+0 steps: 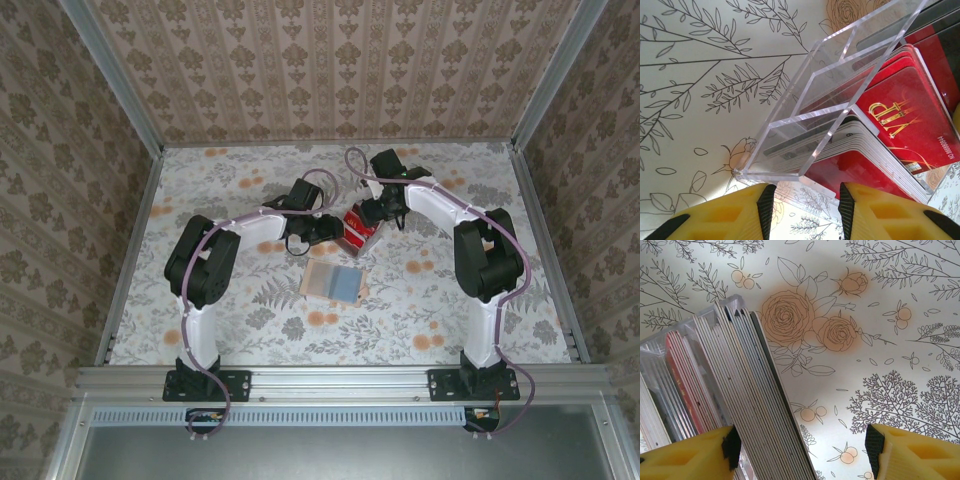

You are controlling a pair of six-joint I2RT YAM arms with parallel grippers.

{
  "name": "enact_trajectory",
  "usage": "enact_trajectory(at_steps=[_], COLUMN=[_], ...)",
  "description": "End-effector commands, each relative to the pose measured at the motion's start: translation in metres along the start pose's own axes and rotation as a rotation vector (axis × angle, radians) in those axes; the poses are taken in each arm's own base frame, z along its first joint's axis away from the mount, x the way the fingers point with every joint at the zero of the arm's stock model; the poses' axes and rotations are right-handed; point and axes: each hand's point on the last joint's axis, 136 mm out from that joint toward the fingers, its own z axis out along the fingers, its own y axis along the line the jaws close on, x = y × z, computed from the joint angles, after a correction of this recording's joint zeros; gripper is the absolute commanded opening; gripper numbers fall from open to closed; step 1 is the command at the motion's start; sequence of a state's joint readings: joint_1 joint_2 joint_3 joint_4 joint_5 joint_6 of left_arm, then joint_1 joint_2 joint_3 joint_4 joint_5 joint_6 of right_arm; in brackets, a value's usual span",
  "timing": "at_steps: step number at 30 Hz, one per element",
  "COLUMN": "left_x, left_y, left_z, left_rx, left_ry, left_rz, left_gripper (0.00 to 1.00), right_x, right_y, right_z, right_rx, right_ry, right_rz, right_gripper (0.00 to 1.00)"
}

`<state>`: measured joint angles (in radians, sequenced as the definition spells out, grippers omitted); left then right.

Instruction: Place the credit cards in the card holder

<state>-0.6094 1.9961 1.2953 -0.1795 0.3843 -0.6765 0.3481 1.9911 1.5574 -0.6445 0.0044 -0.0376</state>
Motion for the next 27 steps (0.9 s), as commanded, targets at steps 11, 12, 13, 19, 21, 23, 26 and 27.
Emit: enact_trajectory(at_steps=[11, 12, 13, 19, 21, 23, 26, 27], left_x=[0.029, 0.029, 0.029, 0.028, 0.029, 0.029, 0.029, 0.029], left_y=[0.03, 0.03, 0.031, 0.031, 0.031, 0.031, 0.031, 0.031], left_z=[0.009, 0.009, 0.009, 0.009, 0.009, 0.01, 0.009, 0.009], left_rx=[-0.102, -0.102, -0.102, -0.097, -0.099, -0.098, -0.099, -0.098], left_ry=[0.081, 0.082, 0.083, 0.084, 0.085, 0.086, 0.085, 0.083], left_rz=[-0.034, -0.032, -0.032, -0.035, -0.035, -0.036, -0.035, -0.036], left_gripper=[0.41, 0.41, 0.41, 0.41, 0.41, 0.41, 0.41, 0.41], right_x=[-0.012, -0.013, -0.013, -0.014, -0.014, -0.014, -0.013, -0.013], right_y=[-0.023, -0.023, -0.023, -0.023, -0.022, -0.02, -0.018, -0.019], right_z=[-0.024, -0.025, -0.026, -0.03, -0.029, -0.029, -0.029, -0.03], right_rx=[0.062, 0.064, 0.063, 0.058, 0.052, 0.041, 0.033, 0.036], right_ry=[-0.042, -0.046, -0.049, -0.057, -0.059, -0.058, -0.059, -0.058], right_rz=[0.042, 0.043, 0.045, 0.048, 0.05, 0.049, 0.049, 0.049], right_gripper=[0.68, 0.68, 0.68, 0.67, 0.67, 0.66, 0.64, 0.62])
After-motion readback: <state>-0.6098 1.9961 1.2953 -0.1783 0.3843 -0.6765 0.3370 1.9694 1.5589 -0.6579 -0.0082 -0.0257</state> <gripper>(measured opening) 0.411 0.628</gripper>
